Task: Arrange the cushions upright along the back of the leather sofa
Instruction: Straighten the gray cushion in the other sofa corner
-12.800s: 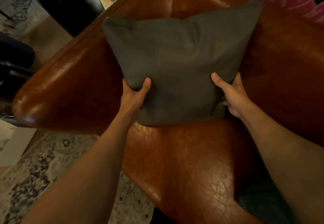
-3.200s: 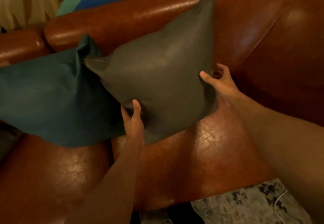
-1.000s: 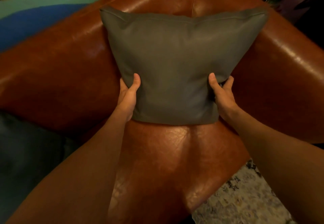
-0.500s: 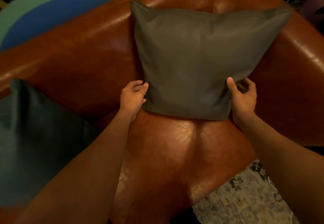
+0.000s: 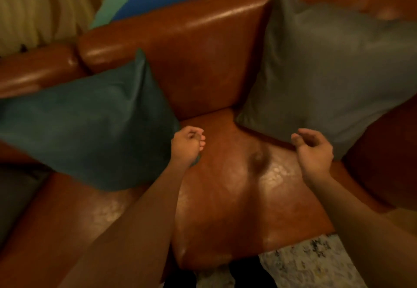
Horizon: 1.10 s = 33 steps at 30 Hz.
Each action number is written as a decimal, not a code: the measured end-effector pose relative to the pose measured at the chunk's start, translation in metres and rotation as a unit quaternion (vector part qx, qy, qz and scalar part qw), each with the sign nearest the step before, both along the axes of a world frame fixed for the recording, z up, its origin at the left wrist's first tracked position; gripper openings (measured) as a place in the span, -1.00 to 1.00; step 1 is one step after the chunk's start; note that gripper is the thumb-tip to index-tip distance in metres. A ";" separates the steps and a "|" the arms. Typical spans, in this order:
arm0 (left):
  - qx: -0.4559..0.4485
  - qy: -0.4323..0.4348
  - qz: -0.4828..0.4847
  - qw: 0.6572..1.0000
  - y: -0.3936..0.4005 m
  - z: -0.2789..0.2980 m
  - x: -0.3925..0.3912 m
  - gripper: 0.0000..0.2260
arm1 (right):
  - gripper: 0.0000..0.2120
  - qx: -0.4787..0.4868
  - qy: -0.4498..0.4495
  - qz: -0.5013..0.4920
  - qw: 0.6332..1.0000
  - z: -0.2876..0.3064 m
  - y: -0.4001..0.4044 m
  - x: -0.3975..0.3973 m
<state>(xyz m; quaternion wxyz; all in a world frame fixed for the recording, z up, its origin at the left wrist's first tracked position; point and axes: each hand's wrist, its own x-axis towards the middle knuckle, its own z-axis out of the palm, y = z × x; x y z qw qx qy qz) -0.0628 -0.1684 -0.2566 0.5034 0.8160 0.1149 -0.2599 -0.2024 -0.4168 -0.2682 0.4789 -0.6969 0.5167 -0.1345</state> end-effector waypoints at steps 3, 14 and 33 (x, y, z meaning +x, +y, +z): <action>0.003 -0.013 0.013 1.000 0.041 0.000 -0.006 -0.85 | -0.74 0.013 0.005 0.119 0.993 0.001 0.047 0.016; 0.055 -0.035 0.028 0.997 0.192 0.007 -0.031 -0.71 | -0.46 -0.022 0.069 0.383 0.921 0.037 0.204 0.042; 0.162 -0.147 -0.031 0.975 0.313 0.058 0.003 -0.95 | -0.36 -0.113 0.057 0.475 0.871 0.080 0.315 0.076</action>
